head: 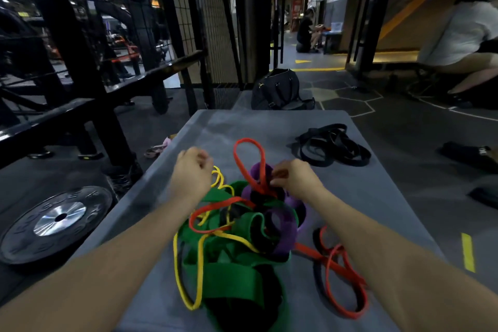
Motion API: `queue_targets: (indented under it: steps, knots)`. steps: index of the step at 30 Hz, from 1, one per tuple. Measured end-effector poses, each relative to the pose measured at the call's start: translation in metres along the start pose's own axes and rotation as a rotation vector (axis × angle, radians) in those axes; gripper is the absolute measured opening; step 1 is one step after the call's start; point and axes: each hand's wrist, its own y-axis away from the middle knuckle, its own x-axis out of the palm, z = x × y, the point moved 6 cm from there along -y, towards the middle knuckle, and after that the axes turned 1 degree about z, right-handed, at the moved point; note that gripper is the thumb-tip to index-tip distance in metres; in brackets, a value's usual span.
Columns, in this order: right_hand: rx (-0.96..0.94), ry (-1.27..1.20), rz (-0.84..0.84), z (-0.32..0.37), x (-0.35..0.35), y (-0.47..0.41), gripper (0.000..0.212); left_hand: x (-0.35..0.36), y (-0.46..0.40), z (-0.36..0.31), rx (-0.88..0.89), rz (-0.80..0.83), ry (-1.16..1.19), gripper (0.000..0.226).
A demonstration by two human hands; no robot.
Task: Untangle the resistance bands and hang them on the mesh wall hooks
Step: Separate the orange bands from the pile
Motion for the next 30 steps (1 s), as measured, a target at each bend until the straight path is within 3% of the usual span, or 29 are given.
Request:
queue_targets:
  steps: [3,6,9,12,14,20,27,30]
  knots:
    - [0.118,0.035,-0.037,-0.044,-0.012,0.002,0.016,0.034,0.008,-0.045,0.147,0.055,0.06,0.014]
    - [0.2,0.08,0.02,-0.078,-0.011,0.005,0.023,0.071,0.022,-0.074,0.309,0.183,0.031,0.01]
    - [0.213,0.158,0.081,-0.098,-0.002,0.003,0.015,0.111,0.036,-0.084,0.504,0.371,-0.157,0.02]
    - [0.161,0.175,0.107,-0.105,0.007,-0.001,0.021,0.144,0.046,-0.089,0.723,0.564,-0.473,0.035]
    - [0.112,0.188,0.111,-0.107,0.01,-0.003,0.021,0.155,0.048,-0.09,0.831,0.597,-0.686,0.038]
    - [0.022,0.285,0.122,-0.109,0.026,-0.006,0.038,0.148,0.042,-0.077,0.831,0.56,-0.793,0.024]
    - [0.065,0.404,0.217,-0.1,0.038,0.001,0.035,0.112,0.028,-0.046,0.605,0.597,-0.685,0.02]
    - [0.077,0.36,0.28,-0.09,0.038,0.011,0.032,0.116,0.036,-0.069,0.679,0.563,-0.577,0.023]
